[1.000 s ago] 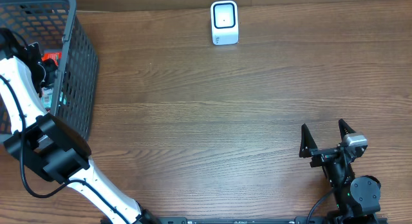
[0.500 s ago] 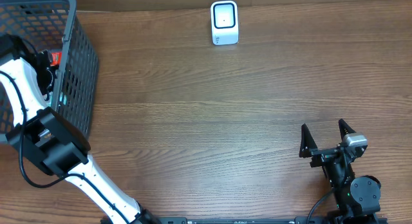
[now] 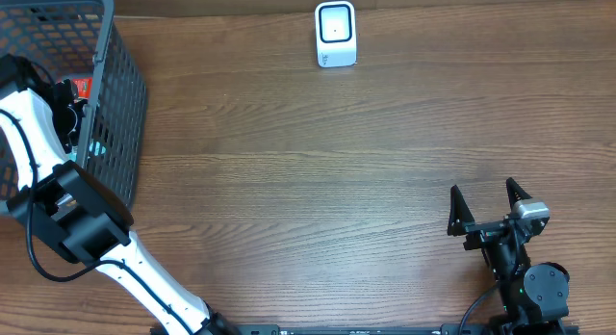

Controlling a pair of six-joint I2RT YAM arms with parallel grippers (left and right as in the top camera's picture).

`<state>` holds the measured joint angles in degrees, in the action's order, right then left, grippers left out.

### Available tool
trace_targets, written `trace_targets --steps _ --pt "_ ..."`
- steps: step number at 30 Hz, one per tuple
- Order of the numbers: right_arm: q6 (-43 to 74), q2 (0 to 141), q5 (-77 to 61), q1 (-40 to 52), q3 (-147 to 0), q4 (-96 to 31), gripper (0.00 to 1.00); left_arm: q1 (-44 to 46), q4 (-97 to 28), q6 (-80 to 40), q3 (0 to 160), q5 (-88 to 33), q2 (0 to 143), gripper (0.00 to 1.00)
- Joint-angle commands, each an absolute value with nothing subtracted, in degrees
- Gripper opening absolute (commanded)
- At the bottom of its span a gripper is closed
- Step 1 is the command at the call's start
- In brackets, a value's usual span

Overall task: Scan the item barcode
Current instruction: 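Lower the left gripper into the basket and grasp a green-and-orange package, then lift the package out of the basket with the left gripper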

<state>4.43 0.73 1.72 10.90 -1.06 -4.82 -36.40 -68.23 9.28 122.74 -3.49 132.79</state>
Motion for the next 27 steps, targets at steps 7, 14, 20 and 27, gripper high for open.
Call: trace_targets --steps 7,14,20,27 --pt "4.1 0.2 1.6 10.8 -0.4 -4.7 1.00 -36.4 -69.3 9.6 122.9 -4.5 133.7 0.41" --pt "4.1 0.2 1.6 10.8 -0.4 -4.7 1.00 -36.4 -71.4 8.7 127.2 -3.9 130.5 0.33" --pt "4.1 0.2 1.5 10.8 -0.4 -4.7 1.00 -36.4 -72.8 5.1 134.1 -4.1 122.8 0.32" --pt "4.1 0.2 1.6 10.8 -0.4 -4.7 1.00 -35.5 -72.6 -1.1 135.2 -4.1 111.1 0.27"
